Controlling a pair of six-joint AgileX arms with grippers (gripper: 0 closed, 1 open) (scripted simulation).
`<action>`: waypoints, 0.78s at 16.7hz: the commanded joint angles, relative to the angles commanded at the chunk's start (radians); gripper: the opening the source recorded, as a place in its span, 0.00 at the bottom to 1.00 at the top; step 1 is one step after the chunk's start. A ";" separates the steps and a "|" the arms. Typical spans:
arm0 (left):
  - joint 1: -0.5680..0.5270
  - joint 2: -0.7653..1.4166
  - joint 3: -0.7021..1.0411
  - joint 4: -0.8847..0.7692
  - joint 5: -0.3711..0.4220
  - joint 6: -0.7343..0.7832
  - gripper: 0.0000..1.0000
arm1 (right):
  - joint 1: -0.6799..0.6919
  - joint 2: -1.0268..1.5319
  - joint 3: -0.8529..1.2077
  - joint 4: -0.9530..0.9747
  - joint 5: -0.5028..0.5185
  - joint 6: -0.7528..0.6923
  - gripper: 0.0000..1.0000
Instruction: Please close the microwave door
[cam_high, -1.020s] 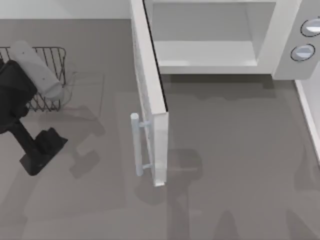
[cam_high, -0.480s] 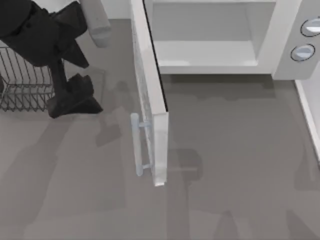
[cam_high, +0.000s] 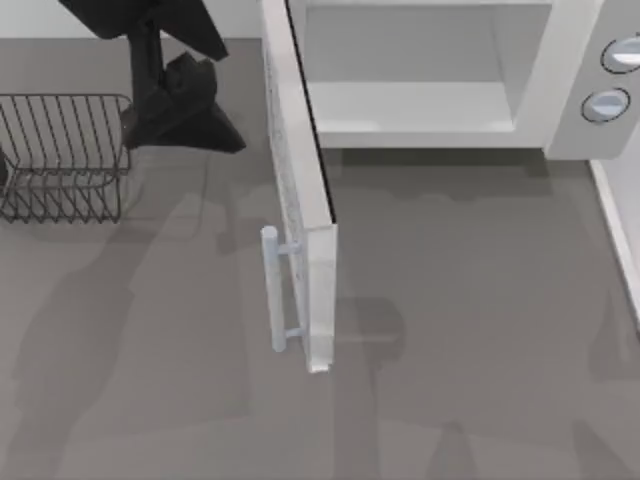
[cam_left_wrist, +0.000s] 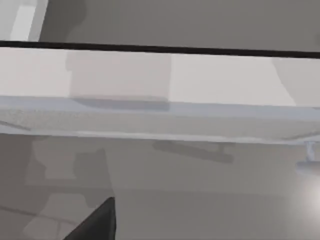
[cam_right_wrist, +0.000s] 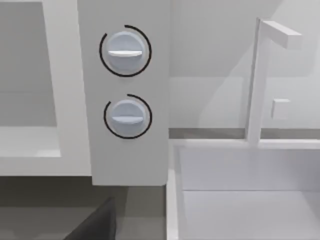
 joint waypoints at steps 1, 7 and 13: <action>-0.002 0.005 0.019 -0.009 0.004 0.002 1.00 | 0.000 0.000 0.000 0.000 0.000 0.000 1.00; 0.003 0.004 0.026 -0.011 0.005 0.002 1.00 | 0.000 0.000 0.000 0.000 0.000 0.000 1.00; -0.044 -0.001 -0.114 0.138 -0.006 -0.041 1.00 | 0.000 0.000 0.000 0.000 0.000 0.000 1.00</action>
